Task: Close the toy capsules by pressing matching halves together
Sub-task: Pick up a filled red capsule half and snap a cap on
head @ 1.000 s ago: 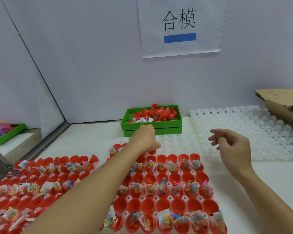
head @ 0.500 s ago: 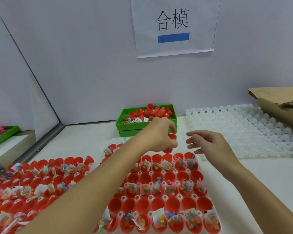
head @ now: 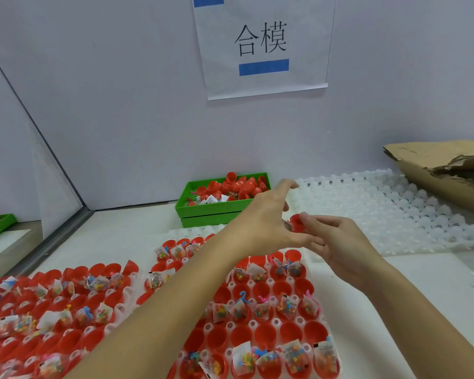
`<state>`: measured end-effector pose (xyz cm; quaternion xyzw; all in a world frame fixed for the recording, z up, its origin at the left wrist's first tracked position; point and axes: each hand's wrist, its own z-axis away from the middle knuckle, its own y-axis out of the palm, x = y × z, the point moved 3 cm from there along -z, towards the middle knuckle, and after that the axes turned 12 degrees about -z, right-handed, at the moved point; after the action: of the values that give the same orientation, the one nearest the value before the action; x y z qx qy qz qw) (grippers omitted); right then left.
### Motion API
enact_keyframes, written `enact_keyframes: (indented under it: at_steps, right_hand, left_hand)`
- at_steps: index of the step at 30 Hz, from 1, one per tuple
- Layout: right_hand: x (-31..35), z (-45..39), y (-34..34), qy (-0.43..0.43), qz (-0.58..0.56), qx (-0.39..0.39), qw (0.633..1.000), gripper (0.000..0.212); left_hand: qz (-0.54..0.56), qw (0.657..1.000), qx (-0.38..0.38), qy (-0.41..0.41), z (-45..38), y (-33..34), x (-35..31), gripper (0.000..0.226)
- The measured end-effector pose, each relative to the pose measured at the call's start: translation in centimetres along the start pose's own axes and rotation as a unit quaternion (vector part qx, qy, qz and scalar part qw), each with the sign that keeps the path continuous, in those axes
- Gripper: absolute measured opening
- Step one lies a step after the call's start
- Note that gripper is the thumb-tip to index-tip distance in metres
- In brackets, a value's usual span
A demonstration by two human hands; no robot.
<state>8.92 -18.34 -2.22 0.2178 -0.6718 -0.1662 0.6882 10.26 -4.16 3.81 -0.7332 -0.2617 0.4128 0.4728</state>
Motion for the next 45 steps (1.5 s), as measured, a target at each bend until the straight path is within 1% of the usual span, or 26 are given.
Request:
enact_keyframes:
  at_steps: [2,3,5,8,10,13,15,20,23,25,28,30,33,36,38,40,45]
  right_hand:
    - [0.2,0.1,-0.1,0.004,-0.059,0.002,0.998,0.038]
    - [0.3,0.1,-0.1,0.006,-0.082,0.006,0.997,0.038]
    - [0.4,0.2,0.2,0.009,-0.116,0.019,0.993,0.037]
    - [0.3,0.3,0.9,0.006,-0.131,0.041,0.991,0.039]
    - [0.3,0.4,1.3,-0.002,-0.125,0.046,0.991,0.041]
    - [0.1,0.7,1.9,-0.019,-0.105,0.043,0.993,0.039]
    - [0.0,0.9,2.2,-0.035,-0.082,0.034,0.995,0.039]
    - [-0.2,1.2,2.7,-0.075,-0.01,0.022,0.997,0.049]
    - [-0.2,1.3,2.9,-0.103,0.066,0.029,0.992,0.041]
    - [-0.1,1.3,3.1,-0.118,0.11,0.036,0.986,0.04]
    - [0.0,1.4,3.4,-0.129,0.135,0.066,0.98,0.042]
    - [0.0,1.5,3.5,-0.13,0.149,0.081,0.977,0.043]
    - [0.0,1.6,3.5,-0.144,0.165,0.075,0.973,0.038]
    - [0.0,1.6,3.5,-0.162,0.159,0.056,0.972,0.031]
    - [0.2,1.5,3.4,-0.173,0.156,0.039,0.972,0.03]
    - [0.4,1.4,3.2,-0.179,0.152,0.026,0.972,0.029]
    - [0.4,1.2,2.8,-0.178,0.146,0.017,0.973,0.028]
  left_hand:
    - [0.026,0.999,-0.016,-0.03,0.6,0.0,0.3,0.092]
    - [0.044,0.998,-0.022,-0.049,1.1,0.2,0.5,0.09]
    - [0.097,0.991,-0.041,-0.079,1.9,0.5,0.9,0.075]
    - [0.168,0.978,-0.08,-0.095,3.0,0.7,1.0,0.042]
    - [0.192,0.971,-0.103,-0.1,3.5,0.7,1.1,0.034]
    - [0.247,0.953,-0.134,-0.111,4.3,0.6,1.3,0.029]
    - [0.264,0.946,-0.15,-0.113,4.9,0.6,1.5,0.027]
    - [0.296,0.932,-0.179,-0.108,6.1,0.7,1.8,0.02]
    - [0.304,0.925,-0.198,-0.112,6.7,0.9,2.1,0.019]
    - [0.318,0.917,-0.211,-0.115,7.1,1.0,2.4,0.02]
    - [0.309,0.915,-0.234,-0.114,7.6,1.0,2.9,0.023]
    - [0.313,0.913,-0.238,-0.11,7.7,1.0,3.2,0.022]
    - [0.315,0.915,-0.23,-0.107,7.7,0.9,3.5,0.018]
    - [0.29,0.933,-0.19,-0.096,6.8,0.3,3.6,0.016]
    - [0.278,0.944,-0.154,-0.085,6.0,-0.1,3.6,0.016]
    - [0.27,0.95,-0.136,-0.078,5.3,-0.4,3.7,0.016]
    - [0.3,0.939,-0.154,-0.072,5.4,0.4,3.7,0.017]
